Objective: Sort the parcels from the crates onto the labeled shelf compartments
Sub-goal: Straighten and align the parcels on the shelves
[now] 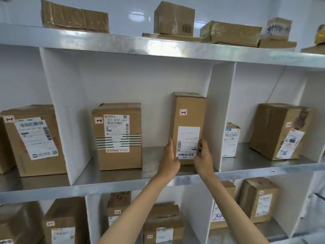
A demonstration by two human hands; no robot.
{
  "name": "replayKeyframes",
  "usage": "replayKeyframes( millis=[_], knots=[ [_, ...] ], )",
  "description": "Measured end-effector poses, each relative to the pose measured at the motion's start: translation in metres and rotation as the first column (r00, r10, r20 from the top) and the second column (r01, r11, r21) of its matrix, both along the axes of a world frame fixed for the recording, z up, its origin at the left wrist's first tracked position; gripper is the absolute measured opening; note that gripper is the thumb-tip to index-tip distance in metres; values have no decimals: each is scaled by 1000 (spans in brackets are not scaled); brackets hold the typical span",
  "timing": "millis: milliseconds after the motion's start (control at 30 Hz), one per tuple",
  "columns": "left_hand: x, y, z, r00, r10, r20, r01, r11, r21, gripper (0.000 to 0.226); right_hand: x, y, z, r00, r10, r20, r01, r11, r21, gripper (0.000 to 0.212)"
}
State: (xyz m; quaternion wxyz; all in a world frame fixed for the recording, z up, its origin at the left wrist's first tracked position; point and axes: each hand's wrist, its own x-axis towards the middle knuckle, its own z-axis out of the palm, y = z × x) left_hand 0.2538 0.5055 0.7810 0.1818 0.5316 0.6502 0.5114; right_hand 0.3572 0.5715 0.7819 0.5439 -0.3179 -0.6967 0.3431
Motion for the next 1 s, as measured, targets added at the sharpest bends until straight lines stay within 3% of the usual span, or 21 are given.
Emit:
replayKeyframes(
  millis=[200,433,567,700,833,1000],
  knots=[
    [1,1,-2,999,11,-37,-11,1000,13,78,0,2,3,999,18,43,-19,1000,15,57],
    [0,-5,3,999,16,40,-17,999,33,79,6,-8,5,999,-5,48,5,1000,6,56],
    [2,-15,2,997,73,-1,-72,990,124,70,18,-15,5,986,-72,149,64,997,52,68],
    [5,-21,5,997,76,-6,-74,980,186,63,29,-29,8,988,-46,146,26,990,141,60],
    [17,-31,9,992,114,-57,-88,935,344,60,43,-43,13,992,-75,104,50,973,225,50],
    [52,-38,15,964,209,-165,-76,810,582,49,74,-48,14,988,-150,-30,152,953,262,41]
  ],
)
